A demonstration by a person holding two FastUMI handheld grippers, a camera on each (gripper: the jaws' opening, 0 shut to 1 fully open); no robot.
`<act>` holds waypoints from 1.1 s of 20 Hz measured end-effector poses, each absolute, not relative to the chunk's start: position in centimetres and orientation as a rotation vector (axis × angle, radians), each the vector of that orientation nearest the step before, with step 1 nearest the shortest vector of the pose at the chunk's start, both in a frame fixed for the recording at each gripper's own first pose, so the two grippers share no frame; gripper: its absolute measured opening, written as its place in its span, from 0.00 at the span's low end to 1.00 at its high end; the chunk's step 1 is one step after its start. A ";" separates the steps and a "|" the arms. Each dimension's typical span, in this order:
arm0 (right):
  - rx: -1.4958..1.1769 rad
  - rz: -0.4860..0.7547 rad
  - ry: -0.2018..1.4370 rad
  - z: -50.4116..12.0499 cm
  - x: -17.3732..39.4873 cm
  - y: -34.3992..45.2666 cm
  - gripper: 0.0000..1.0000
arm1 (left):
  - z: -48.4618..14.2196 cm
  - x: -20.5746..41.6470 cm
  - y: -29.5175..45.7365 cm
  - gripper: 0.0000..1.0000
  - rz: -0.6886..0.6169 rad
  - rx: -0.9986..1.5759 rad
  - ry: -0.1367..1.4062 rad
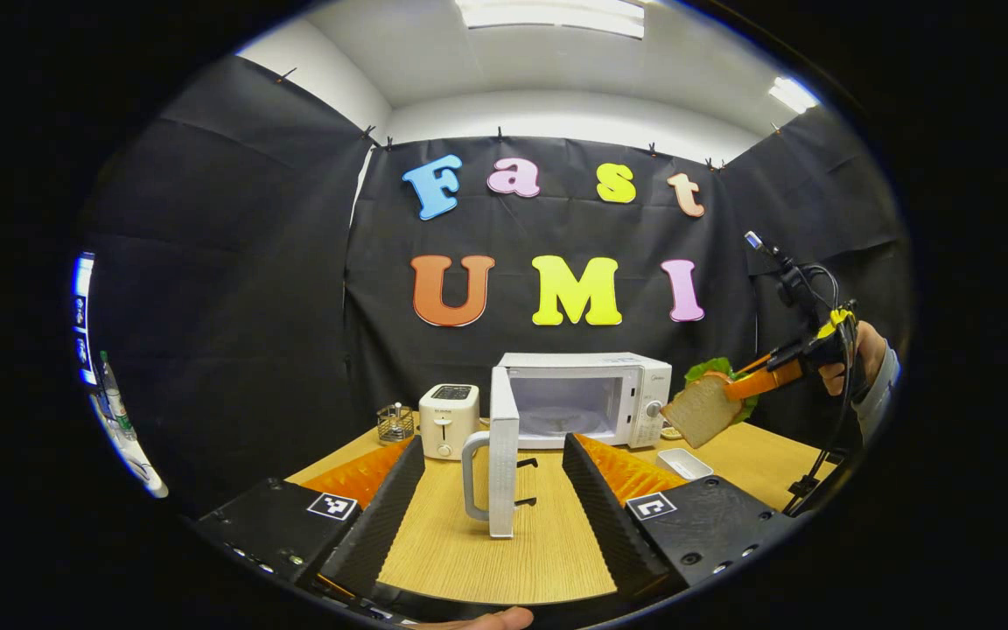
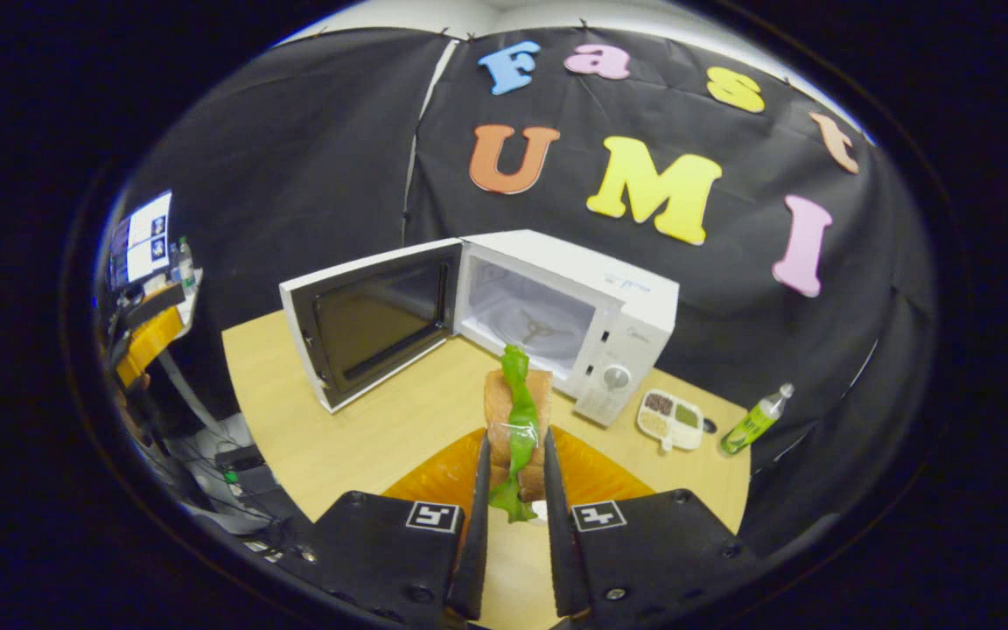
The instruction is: Open the microwave oven with the left hand, put the food in, and close the microwave oven.
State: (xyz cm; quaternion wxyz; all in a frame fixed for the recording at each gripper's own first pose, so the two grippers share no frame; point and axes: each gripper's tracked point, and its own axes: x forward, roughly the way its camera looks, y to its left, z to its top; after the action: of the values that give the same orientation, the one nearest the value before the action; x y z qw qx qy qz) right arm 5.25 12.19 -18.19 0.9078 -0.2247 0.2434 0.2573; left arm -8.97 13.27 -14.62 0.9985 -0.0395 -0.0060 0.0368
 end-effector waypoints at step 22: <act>-0.139 0.298 0.237 -27.7 23.8 25.7 0.33 | -13.5 -3.9 15.3 0.95 0.123 -0.097 -0.016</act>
State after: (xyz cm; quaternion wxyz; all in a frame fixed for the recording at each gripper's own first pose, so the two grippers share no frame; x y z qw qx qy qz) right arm 23.82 25.70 -27.72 0.9795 -0.0691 0.1175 0.1480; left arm -3.95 15.34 -13.45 0.9969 -0.0484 -0.0080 0.0616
